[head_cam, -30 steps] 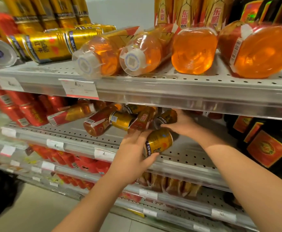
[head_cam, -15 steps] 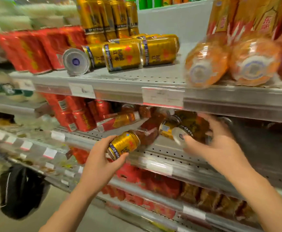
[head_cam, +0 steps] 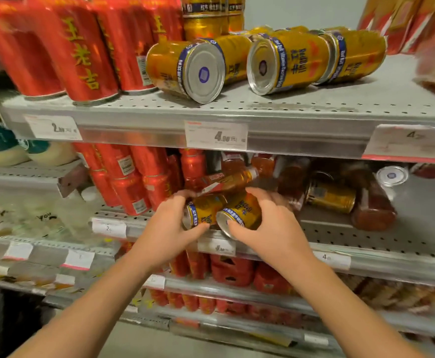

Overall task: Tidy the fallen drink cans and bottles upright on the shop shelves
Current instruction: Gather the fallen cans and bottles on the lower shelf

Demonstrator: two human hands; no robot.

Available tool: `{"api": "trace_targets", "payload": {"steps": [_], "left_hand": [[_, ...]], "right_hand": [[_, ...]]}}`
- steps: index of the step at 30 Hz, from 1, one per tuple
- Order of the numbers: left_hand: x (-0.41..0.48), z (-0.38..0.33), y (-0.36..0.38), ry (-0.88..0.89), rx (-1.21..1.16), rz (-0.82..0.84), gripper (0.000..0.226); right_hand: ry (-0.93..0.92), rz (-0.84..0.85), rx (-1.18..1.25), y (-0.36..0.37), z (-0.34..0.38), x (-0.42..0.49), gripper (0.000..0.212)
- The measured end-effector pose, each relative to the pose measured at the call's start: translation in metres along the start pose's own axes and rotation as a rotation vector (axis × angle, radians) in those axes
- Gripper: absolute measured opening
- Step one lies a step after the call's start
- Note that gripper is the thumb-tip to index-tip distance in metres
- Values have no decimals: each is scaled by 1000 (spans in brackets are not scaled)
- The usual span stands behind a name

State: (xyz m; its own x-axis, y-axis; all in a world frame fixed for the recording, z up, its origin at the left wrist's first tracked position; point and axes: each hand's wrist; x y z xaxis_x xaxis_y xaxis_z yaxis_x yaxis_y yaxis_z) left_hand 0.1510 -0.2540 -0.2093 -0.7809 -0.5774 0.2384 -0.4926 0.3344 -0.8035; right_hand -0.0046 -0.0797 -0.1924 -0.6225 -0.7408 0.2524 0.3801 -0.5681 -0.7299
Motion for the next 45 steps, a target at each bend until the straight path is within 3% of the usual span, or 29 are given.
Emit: {"api": "trace_targets", "payload": {"steps": [7, 9, 12, 20, 33, 39, 42, 45], "left_hand": [[14, -3, -20, 129, 408, 46, 70], [16, -5, -20, 146, 462, 49, 68], [20, -4, -16, 135, 387, 85, 70], [21, -5, -2, -41, 123, 149, 75], [24, -9, 6, -132, 34, 148, 73], [26, -10, 9, -201, -103, 111, 56], [29, -14, 15, -275, -218, -39, 41], [46, -19, 20, -419, -294, -100, 55]], "right_hand": [[192, 11, -55, 11, 4, 8, 97], [226, 28, -95, 11, 4, 11, 94], [255, 32, -149, 10, 2, 12, 85], [306, -8, -231, 7, -9, 9, 85], [180, -123, -607, 9, -16, 8, 89], [159, -56, -522, -8, -15, 26, 86], [187, -28, -364, -15, -17, 53, 63], [221, 69, -328, -17, -20, 96, 35]]}}
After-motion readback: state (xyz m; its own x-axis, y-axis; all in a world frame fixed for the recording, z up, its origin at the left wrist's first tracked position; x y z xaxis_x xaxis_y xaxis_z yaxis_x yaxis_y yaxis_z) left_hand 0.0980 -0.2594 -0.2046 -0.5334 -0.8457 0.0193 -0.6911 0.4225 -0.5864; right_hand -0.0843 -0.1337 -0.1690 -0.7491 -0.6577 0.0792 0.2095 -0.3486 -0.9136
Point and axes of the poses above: each hand's wrist, its own x-axis towards the middle knuckle, its own y-axis out of the palm, z = x × y, and after that the axes turned 1 degree about -y, right-handed
